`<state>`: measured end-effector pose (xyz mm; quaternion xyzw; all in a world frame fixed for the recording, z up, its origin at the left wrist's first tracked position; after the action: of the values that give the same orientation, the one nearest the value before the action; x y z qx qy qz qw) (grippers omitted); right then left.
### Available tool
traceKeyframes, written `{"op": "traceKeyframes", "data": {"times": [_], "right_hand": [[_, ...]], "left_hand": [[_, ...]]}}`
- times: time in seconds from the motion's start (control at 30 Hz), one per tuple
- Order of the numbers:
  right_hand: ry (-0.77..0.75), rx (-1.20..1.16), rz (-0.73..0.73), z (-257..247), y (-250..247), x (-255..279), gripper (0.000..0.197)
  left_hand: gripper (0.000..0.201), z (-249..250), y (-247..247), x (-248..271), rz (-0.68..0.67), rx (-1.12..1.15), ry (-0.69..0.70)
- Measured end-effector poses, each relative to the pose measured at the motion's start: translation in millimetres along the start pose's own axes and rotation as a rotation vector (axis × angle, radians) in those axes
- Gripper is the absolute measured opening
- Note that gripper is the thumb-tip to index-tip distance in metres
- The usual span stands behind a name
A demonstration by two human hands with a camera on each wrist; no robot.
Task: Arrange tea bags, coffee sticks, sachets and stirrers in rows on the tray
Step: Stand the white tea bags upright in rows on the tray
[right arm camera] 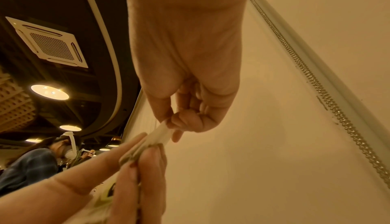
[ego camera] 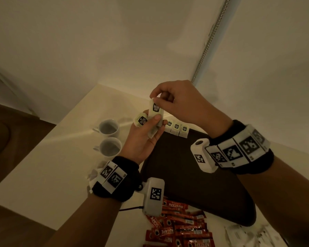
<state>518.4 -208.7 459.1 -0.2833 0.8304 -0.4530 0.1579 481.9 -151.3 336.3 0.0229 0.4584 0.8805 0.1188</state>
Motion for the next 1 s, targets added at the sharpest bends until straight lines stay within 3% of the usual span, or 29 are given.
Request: {"op": "traceKeyframes", "data": {"times": [0.23, 0.33, 0.43, 0.63, 0.8, 1.0], "right_hand": [[0.085, -0.013, -0.031, 21.9, 0.8, 0.4, 0.018], [0.085, -0.064, 0.009, 25.7, -1.8, 1.6, 0.012], [0.059, -0.127, 0.066, 28.1, -5.1, 3.3, 0.01], [0.043, -0.308, 0.045, 45.9, 2.2, 1.9, 0.006], [0.191, -0.354, 0.024, 114.0, 28.5, -3.3, 0.004], [0.454, -0.272, -0.184, 206.7, 110.5, -12.4, 0.012]], "left_hand": [[0.032, -1.2, -2.1, 2.0, -0.031, -0.068, 0.007], [0.021, -5.6, -6.2, 3.2, -0.003, -0.137, 0.0], [0.024, -6.8, -10.6, 1.5, 0.019, -0.122, 0.013], [0.01, -10.3, -28.8, 3.0, 0.106, -0.241, -0.031], [0.024, -9.1, -77.5, 7.5, 0.321, -0.098, -0.111], [0.05, 5.3, -81.0, -7.8, 0.284, 0.039, -0.102]]}}
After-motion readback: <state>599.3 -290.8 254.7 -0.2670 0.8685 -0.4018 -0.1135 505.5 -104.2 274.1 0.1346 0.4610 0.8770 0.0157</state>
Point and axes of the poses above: each hand's wrist, its own x-axis away from the middle knuckle, its own y-axis out of the palm, z = x × y, the point moved 9 cm from there along -x, towards the middle knuckle, and after that the axes turned 13 degrees about -z, right-handed, at the moved point
